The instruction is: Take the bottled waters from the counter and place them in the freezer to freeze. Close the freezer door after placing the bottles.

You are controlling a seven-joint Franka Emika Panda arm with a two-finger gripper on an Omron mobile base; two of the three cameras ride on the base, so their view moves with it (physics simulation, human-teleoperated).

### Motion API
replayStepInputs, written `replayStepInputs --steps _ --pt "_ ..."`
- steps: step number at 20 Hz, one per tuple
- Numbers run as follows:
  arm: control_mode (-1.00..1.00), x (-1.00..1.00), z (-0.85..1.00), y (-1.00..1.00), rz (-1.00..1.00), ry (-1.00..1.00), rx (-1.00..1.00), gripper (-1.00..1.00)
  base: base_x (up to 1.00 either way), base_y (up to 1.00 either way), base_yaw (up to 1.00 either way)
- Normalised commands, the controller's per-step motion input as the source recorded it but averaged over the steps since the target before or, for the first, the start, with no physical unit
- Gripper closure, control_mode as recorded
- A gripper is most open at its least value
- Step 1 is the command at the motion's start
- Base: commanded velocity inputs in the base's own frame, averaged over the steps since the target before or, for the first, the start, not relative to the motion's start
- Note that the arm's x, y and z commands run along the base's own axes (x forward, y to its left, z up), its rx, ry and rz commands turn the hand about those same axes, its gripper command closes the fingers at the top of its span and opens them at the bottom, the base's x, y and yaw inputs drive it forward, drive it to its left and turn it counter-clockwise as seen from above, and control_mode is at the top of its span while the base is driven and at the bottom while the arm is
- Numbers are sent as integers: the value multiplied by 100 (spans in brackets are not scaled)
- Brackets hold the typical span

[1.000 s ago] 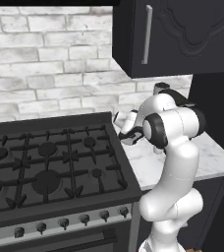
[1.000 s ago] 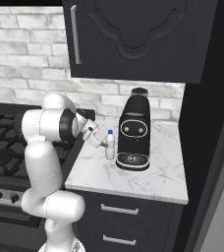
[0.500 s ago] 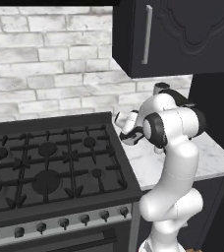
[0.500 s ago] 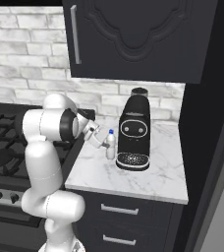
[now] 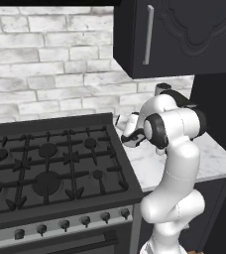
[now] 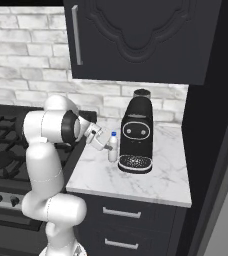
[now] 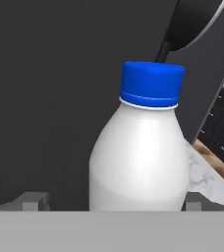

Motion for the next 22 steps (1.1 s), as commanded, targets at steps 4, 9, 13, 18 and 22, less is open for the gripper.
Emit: replayStepInputs --steps 4,9,13,18,22 --pt "-100 0 0 0 0 0 0 -100 0 0 0" --pt "-100 0 0 0 0 0 -1 100 0 0 0" --pt "-100 0 1 0 0 0 -3 100 0 0 0" --pt "-100 -13 1 1 0 0 -3 100 0 0 0" --pt "-100 -45 23 30 1 0 -2 100 0 0 0"
